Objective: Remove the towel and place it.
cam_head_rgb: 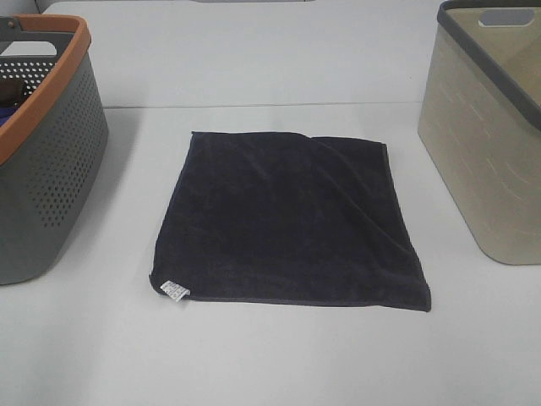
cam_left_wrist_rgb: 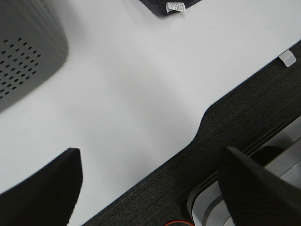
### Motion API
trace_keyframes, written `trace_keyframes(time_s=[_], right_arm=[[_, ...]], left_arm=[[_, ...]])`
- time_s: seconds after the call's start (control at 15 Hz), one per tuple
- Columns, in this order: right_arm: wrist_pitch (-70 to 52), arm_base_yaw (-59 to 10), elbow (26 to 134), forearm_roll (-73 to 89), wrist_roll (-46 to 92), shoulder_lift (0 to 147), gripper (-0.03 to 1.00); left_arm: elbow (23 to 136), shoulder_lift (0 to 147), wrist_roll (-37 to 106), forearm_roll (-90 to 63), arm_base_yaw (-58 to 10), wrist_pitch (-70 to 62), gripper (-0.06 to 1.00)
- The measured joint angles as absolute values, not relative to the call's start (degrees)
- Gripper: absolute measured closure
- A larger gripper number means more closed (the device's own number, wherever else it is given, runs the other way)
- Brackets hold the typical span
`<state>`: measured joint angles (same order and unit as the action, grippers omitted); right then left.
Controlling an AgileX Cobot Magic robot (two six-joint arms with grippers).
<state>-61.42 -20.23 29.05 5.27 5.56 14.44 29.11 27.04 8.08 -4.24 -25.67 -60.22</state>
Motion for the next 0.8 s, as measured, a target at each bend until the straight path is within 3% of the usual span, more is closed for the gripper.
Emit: trace_keyframes(time_s=[0.8], right_arm=[[-61.4, -20.2, 29.0, 5.4, 6.4, 14.4, 0.2]], left_arm=[[29.1, 27.0, 8.1, -4.2, -25.7, -60.2, 0.19]])
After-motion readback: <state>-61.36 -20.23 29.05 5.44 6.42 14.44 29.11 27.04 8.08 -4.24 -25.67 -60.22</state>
